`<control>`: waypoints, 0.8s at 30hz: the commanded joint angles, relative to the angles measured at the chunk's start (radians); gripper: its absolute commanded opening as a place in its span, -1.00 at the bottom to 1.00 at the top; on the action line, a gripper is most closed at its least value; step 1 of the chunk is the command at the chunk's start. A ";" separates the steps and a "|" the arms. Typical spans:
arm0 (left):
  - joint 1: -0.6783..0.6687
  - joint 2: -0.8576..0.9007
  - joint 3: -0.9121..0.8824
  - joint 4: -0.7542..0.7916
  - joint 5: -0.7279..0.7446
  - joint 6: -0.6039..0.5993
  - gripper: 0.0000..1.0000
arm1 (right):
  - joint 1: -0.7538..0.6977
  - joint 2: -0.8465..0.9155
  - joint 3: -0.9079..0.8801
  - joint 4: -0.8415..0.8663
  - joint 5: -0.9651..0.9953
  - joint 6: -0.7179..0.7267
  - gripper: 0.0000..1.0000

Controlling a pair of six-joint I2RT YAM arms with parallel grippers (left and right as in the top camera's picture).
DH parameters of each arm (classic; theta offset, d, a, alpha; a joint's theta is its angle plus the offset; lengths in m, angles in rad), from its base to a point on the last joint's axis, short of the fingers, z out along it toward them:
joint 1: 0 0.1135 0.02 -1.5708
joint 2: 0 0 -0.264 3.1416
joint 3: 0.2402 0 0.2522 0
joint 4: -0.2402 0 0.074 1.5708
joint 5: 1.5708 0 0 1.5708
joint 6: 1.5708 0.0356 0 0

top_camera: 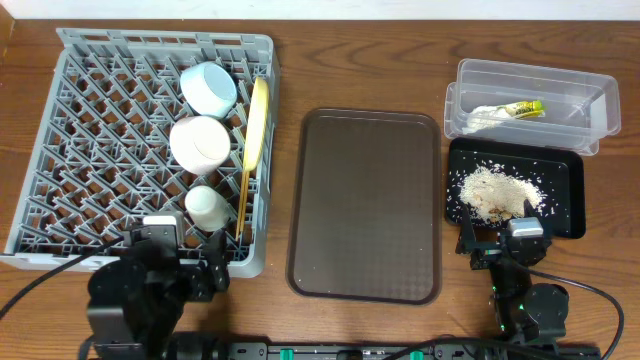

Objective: Sort waste into correct bins and load items into the dishwasher

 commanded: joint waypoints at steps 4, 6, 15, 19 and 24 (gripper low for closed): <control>0.002 -0.158 -0.291 0.280 -0.002 0.004 0.78 | 0.009 -0.006 -0.003 -0.003 -0.008 -0.015 0.99; 0.002 -0.213 -0.390 0.391 -0.002 -0.003 0.79 | 0.009 -0.006 -0.003 -0.003 -0.008 -0.015 0.99; 0.002 -0.388 -0.719 0.806 -0.002 -0.040 0.79 | 0.009 -0.006 -0.003 -0.003 -0.008 -0.015 0.99; 0.004 -0.388 -0.794 0.942 -0.006 -0.027 0.79 | 0.009 -0.006 -0.003 -0.003 -0.008 -0.015 0.99; 0.004 -0.388 -0.794 0.845 0.022 -0.018 0.78 | 0.009 -0.006 -0.003 -0.003 -0.008 -0.015 0.99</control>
